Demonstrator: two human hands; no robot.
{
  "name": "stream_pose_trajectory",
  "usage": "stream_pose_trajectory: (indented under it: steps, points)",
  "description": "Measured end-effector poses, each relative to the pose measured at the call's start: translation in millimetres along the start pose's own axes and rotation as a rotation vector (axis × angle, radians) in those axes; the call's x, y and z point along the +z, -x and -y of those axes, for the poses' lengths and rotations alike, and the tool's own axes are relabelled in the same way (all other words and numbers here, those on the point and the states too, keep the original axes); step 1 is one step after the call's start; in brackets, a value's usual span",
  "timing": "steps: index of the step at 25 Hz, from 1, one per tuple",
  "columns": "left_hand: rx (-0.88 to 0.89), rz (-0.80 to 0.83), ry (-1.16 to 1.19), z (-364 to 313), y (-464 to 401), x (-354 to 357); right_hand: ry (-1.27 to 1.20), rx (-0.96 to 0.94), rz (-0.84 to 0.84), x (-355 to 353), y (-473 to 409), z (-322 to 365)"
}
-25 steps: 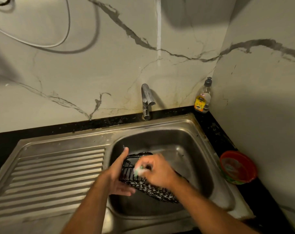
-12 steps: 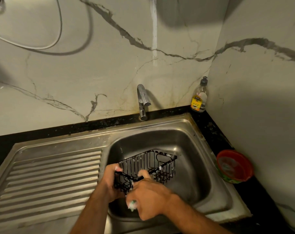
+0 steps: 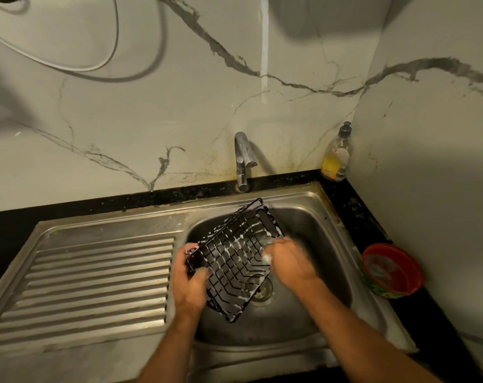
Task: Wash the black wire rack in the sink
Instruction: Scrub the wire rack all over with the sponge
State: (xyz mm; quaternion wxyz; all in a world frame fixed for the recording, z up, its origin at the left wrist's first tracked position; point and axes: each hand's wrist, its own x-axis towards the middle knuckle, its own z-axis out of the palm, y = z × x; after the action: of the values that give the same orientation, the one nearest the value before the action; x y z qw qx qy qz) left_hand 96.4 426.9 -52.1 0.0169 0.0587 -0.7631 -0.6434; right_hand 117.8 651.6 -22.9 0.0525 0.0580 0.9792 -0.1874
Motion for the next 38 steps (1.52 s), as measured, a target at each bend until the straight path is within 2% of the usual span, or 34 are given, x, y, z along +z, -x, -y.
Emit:
stream_pose_trajectory:
  steps: [4,7,10,14,18,23,25,27,30,32,35,38]
  points:
    - [0.307,-0.064,-0.166,-20.0,10.3,5.3,-0.058,-0.077,0.134,21.0,26.8,28.9]
    - [0.389,-0.080,-0.179,-24.4,9.7,9.2,-0.112,-0.203,0.198,23.9,48.4,63.9]
    - [0.390,-0.108,-0.149,-23.1,4.0,10.5,-0.125,-0.256,0.206,22.0,57.8,73.9]
    - [0.302,-0.203,-0.044,-16.3,-3.3,4.3,-0.073,-0.292,0.122,5.2,43.1,42.9]
    - [0.206,-0.183,0.028,-15.8,-6.7,0.7,-0.042,-0.199,-0.034,-15.4,14.6,16.1]
    - [0.126,-0.177,0.034,-18.5,-9.1,2.7,-0.110,-0.290,0.147,3.7,42.6,44.3]
    - [0.088,-0.153,0.043,-19.7,-3.6,4.3,-0.110,-0.291,0.163,6.0,38.6,36.5]
    - [0.039,-0.139,0.080,-19.6,-0.6,5.4,-0.056,-0.206,0.106,0.3,19.2,18.6]
    - [-0.107,-0.117,0.155,-17.6,-9.4,6.2,0.080,-0.055,-0.090,-21.8,-13.7,-3.4]
    - [-0.206,-0.081,0.159,-20.8,-13.8,5.7,0.146,-0.140,-0.215,-39.8,-34.1,-6.2]
    - [-0.285,-0.005,0.137,-32.9,-15.8,2.9,0.292,-0.313,-0.207,-64.0,-55.3,2.6]
    - [-0.339,0.042,0.145,-38.5,-18.7,2.9,0.233,-0.138,-0.225,-69.7,-70.6,0.5]
